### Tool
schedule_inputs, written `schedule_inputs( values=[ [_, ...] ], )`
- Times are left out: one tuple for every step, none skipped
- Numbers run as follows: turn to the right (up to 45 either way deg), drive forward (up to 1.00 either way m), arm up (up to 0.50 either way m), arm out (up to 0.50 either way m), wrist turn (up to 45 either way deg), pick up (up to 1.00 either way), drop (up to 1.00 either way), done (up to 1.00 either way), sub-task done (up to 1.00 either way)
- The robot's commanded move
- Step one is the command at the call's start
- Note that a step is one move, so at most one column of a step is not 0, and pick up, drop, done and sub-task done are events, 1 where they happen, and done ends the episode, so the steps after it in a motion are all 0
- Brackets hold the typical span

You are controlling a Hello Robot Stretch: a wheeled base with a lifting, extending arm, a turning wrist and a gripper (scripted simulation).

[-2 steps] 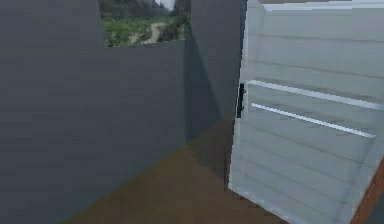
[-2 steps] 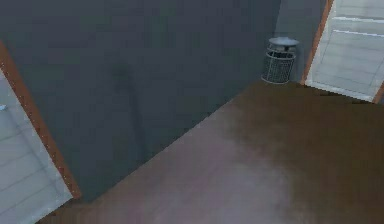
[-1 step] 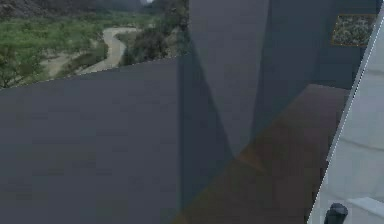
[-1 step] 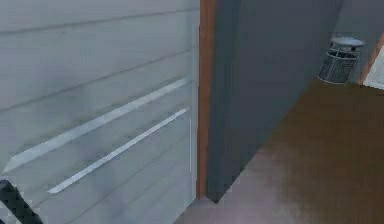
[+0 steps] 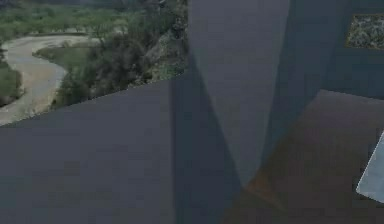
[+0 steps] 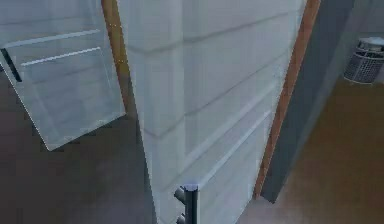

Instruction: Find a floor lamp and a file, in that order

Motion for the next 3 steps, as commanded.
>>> schedule_inputs(
  values=[
    [33.0,0.0,0.0,0.0,0.0,0.0,0.0,0.0,0.0],
    [0.0,0.45,0.0,0.0,0.0,0.0,0.0,0.0,0.0],
    [9.0,0.0,0.0,0.0,0.0,0.0,0.0,0.0,0.0]
  ],
)
